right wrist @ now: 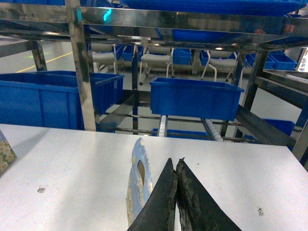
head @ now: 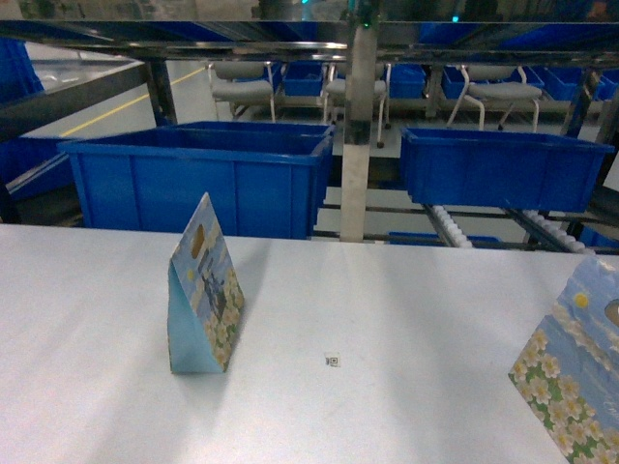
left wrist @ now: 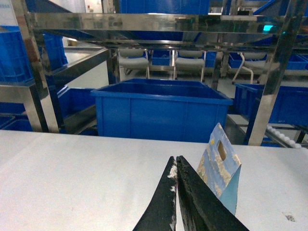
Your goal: Move flower gift bag to table near conveyor
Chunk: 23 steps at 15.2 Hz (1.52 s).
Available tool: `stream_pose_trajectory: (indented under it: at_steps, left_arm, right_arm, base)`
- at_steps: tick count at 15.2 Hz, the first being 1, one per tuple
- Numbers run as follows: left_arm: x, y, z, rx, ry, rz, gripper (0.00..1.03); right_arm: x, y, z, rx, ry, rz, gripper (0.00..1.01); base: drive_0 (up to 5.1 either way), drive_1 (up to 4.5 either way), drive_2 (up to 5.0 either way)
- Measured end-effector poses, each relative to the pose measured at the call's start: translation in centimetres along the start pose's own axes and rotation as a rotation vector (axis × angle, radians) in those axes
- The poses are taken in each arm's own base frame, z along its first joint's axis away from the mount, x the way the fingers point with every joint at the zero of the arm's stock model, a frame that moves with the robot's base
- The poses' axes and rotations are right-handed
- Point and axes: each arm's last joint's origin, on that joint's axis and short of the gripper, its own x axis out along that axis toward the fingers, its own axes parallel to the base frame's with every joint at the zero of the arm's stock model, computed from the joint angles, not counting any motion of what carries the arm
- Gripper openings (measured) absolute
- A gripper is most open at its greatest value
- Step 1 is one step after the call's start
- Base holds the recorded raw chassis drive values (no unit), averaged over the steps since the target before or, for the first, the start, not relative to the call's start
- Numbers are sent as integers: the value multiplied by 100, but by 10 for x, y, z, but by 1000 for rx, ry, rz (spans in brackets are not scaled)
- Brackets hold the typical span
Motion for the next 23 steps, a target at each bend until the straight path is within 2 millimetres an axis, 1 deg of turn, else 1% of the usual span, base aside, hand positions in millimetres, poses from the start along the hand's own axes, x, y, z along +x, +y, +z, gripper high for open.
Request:
stream_pose_trajectory:
  at_steps: [2, 8, 12, 13, 14, 15, 16, 21, 22, 23]
  left_arm:
    - [-6, -1, 1, 0, -3, -24, 2]
    - [-20, -1, 3, 0, -10, -24, 2]
    - [-24, -1, 2, 0, -10, -24, 2]
    - [-29, -1, -3, 1, 38, -23, 2]
    - [-33, -1, -3, 1, 27, -23, 2]
    - [-34, -1, 2, 0, -19, -25, 2]
    - [-34, -1, -2, 1, 11, -24, 2]
    - [-34, -1, -1, 1, 3, -24, 2]
    - [-34, -1, -1, 0, 3, -24, 4]
    - [-34, -1, -1, 0, 3, -24, 15]
  right_arm:
    - [0, 0, 0, 0, -1, 0, 2]
    - [0, 0, 0, 0, -1, 0, 2]
    - [0, 0, 0, 0, -1, 0, 2]
    - [0, 0, 0, 0, -1, 0, 2]
    - [0, 0, 0, 0, 0, 0, 2]
    - [0, 0, 0, 0, 0, 0, 2]
    - [0, 0, 0, 0, -1, 0, 2]
    - [0, 0, 0, 0, 0, 1, 2]
    - [0, 0, 0, -1, 0, 1, 5]
    - [0, 0, 0, -1, 0, 0, 17]
  base:
    - [0, 0, 0]
    - [0, 0, 0]
    - [0, 0, 0]
    - [0, 0, 0]
    - [0, 0, 0]
    - [0, 0, 0]
    - [0, 0, 0]
    - [0, 0, 0]
    - [0, 0, 0]
    - [0, 0, 0]
